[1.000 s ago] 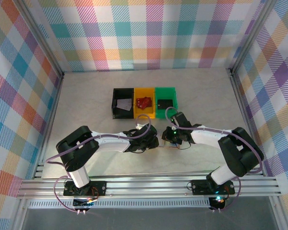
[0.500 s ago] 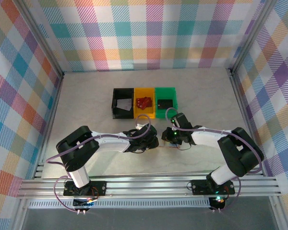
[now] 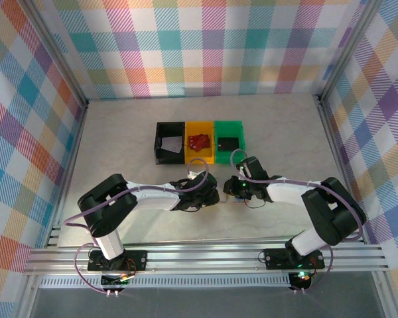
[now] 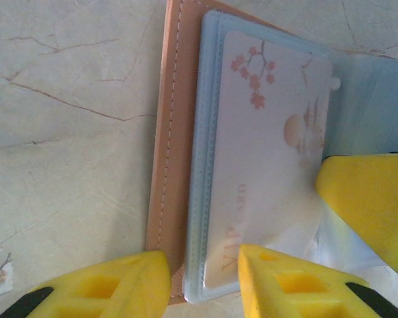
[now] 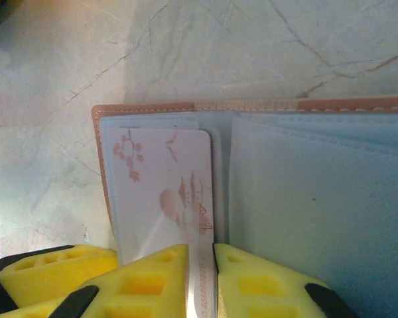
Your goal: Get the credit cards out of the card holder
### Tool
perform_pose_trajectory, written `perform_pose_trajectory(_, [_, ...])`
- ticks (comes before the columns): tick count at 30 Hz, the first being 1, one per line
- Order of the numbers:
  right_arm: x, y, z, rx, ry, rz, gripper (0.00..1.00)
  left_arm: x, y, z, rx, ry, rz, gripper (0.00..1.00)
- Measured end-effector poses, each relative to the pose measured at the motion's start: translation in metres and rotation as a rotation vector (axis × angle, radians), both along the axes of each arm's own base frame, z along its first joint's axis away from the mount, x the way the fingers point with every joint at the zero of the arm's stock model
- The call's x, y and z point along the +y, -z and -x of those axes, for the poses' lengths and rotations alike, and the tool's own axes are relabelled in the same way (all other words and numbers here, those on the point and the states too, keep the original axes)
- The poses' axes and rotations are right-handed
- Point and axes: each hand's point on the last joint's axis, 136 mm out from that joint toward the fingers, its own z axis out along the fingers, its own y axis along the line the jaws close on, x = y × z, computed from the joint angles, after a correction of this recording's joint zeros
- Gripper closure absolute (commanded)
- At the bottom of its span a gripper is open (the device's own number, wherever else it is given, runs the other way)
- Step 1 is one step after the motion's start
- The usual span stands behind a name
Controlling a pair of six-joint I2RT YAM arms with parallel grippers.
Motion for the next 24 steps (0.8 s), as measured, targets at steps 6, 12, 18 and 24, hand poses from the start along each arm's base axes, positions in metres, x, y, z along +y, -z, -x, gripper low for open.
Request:
perform_pose_trajectory(6, [0.002, -0.007, 0.001, -0.022, -0.015, -0.023, 0.86, 0.0, 0.0, 0.0, 0.0, -0.001, 0.0, 0.62])
perform_pose_trajectory(12, [0.006, -0.012, 0.001, -0.041, -0.034, -0.05, 0.87, 0.0, 0.0, 0.0, 0.0, -0.001, 0.0, 0.63])
perform_pose_trajectory(18, [0.008, -0.015, 0.001, -0.05, -0.043, -0.073, 0.89, 0.0, 0.0, 0.0, 0.002, -0.004, 0.002, 0.63])
perform_pose_trajectory(24, [0.01, -0.017, 0.0, -0.059, -0.049, -0.09, 0.92, 0.0, 0.0, 0.0, 0.005, -0.013, 0.007, 0.63])
